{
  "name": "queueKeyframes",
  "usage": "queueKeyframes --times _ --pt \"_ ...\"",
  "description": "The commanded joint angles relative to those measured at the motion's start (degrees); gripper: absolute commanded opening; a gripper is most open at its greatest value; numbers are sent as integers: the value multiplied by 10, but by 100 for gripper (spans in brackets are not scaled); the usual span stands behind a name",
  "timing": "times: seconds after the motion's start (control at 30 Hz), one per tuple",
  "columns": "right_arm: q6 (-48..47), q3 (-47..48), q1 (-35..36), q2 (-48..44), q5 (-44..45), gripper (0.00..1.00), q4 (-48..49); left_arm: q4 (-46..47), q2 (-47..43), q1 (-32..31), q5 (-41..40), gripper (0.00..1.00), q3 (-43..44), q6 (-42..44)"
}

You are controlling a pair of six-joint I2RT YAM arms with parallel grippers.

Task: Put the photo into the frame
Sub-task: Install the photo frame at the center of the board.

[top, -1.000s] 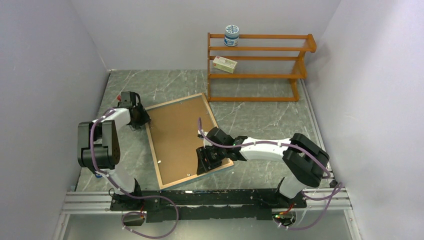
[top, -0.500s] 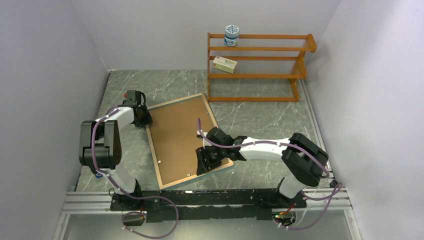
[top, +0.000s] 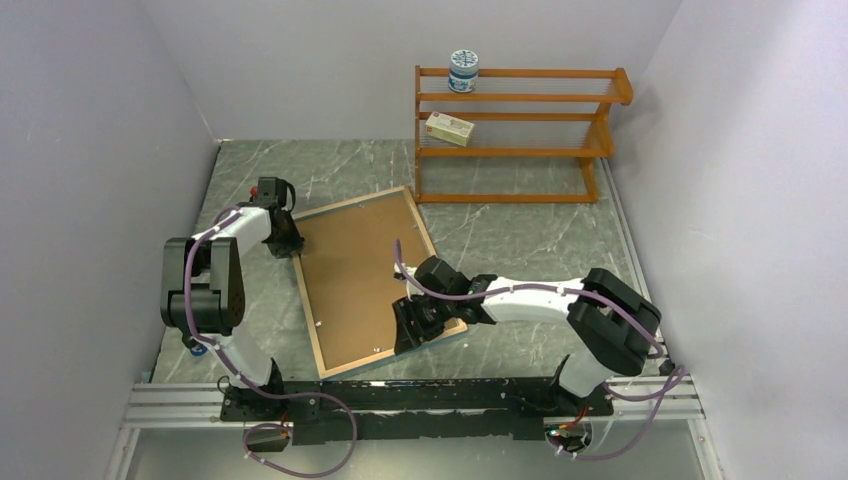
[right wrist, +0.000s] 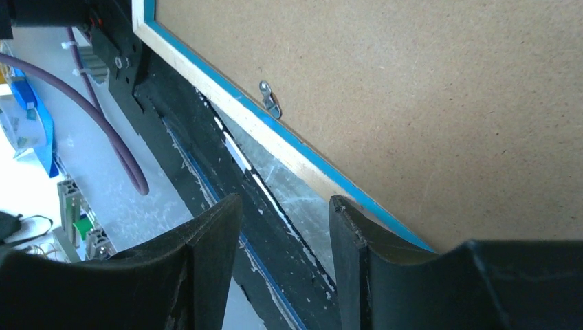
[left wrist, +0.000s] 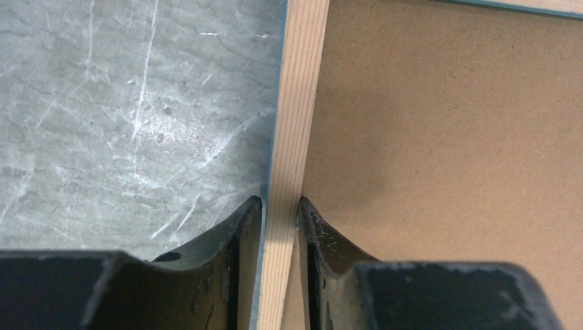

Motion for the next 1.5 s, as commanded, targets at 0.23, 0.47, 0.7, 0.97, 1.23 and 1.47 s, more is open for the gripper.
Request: queueKeyframes --times 0.23,0.47,0.7,0.97,1.23,1.47 --pt "-38 -30 24 -5 -8 54 -13 -106 30 -22 27 29 17 25" --pt "-31 -14 24 30 20 54 -13 -162 49 -25 20 20 48 26" --pt "-29 -4 25 52 35 54 -10 -172 40 -26 45 17 48 37" --pt "-20 -5 22 9 88 55 -27 -212 16 -28 -7 20 97 36" --pt "-22 -25 -24 -96 123 57 -50 -222 -20 -27 -39 52 181 17" --pt "-41 -6 -152 -149 124 60 -80 -195 -10 -28 26 59 218 0"
